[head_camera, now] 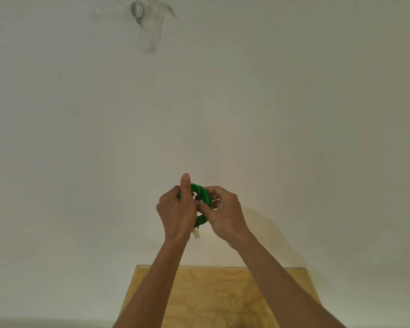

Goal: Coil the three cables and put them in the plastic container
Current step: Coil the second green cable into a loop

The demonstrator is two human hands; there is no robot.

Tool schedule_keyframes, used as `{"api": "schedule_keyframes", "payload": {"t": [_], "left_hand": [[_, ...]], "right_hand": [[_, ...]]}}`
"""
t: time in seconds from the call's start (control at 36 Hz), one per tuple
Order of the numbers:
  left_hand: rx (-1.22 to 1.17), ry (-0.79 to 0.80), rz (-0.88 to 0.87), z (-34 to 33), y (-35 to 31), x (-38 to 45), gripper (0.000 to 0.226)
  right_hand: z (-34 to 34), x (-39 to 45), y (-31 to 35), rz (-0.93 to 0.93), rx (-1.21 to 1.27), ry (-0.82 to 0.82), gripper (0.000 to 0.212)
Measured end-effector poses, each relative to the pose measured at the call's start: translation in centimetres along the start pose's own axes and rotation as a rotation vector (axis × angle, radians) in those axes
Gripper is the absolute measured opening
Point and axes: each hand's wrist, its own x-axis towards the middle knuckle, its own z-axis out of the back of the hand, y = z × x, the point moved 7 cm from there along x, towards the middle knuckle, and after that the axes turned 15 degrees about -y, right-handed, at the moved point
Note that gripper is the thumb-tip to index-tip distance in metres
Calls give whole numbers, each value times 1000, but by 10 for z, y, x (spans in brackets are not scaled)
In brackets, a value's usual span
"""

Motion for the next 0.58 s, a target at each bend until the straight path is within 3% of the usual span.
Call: {"api": "schedule_keyframes", "payload": {"t": [0.14,0.36,0.44,0.58], "left_hand": [[15,52,-90,-6,-3,-7,61],[52,263,-134,-21,1,-5,49],[49,328,-180,-22,-3,-6,41],[27,395,-175,-16,-1,-7,30]], "right_hand": [[6,-1,3,77,-95,-193,15],[5,2,0,127,-227,-228,13],[3,6,-9,26,-293,-156,19],[-5,5,-12,-170,-70,243,27]]}}
